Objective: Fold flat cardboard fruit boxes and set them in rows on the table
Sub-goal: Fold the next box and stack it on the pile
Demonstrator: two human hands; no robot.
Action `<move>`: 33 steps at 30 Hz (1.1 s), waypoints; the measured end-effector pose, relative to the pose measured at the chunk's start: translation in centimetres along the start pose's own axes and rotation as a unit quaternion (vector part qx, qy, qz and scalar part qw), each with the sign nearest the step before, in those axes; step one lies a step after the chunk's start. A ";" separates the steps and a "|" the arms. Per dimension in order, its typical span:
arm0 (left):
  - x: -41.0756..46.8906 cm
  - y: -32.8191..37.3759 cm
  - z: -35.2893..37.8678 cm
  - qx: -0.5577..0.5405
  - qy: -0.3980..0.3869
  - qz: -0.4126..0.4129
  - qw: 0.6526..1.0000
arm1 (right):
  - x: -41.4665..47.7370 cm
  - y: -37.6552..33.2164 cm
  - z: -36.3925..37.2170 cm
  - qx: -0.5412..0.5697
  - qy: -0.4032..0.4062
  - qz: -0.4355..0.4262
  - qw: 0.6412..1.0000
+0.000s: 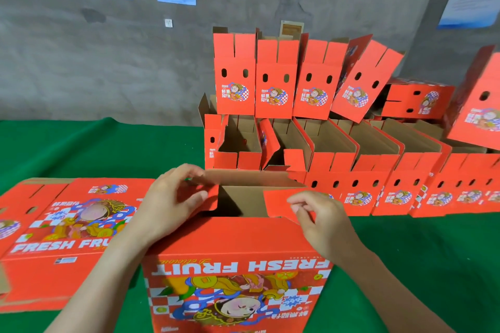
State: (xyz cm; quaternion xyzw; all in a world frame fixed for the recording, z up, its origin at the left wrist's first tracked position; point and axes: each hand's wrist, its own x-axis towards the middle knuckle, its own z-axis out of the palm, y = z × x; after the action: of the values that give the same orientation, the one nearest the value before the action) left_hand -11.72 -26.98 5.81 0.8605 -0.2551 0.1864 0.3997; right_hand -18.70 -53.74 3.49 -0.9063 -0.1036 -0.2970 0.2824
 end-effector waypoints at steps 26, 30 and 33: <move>1.3 -0.2 1.4 0.273 -0.239 -0.152 0.920 | 3.2 0.5 1.1 -0.133 -0.258 0.169 0.942; 1.1 0.0 1.8 0.277 -0.225 -0.161 0.920 | 2.8 0.3 1.2 -0.163 -0.250 0.159 0.941; 0.8 0.3 2.1 0.280 -0.206 -0.166 0.923 | 2.6 0.1 1.4 -0.189 -0.245 0.149 0.939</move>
State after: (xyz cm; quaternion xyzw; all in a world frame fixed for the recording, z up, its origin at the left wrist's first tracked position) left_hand -10.98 -29.02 5.10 0.9868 -0.1222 -0.0003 0.1059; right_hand -15.91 -52.93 4.05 -0.9927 0.0245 -0.0342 0.1127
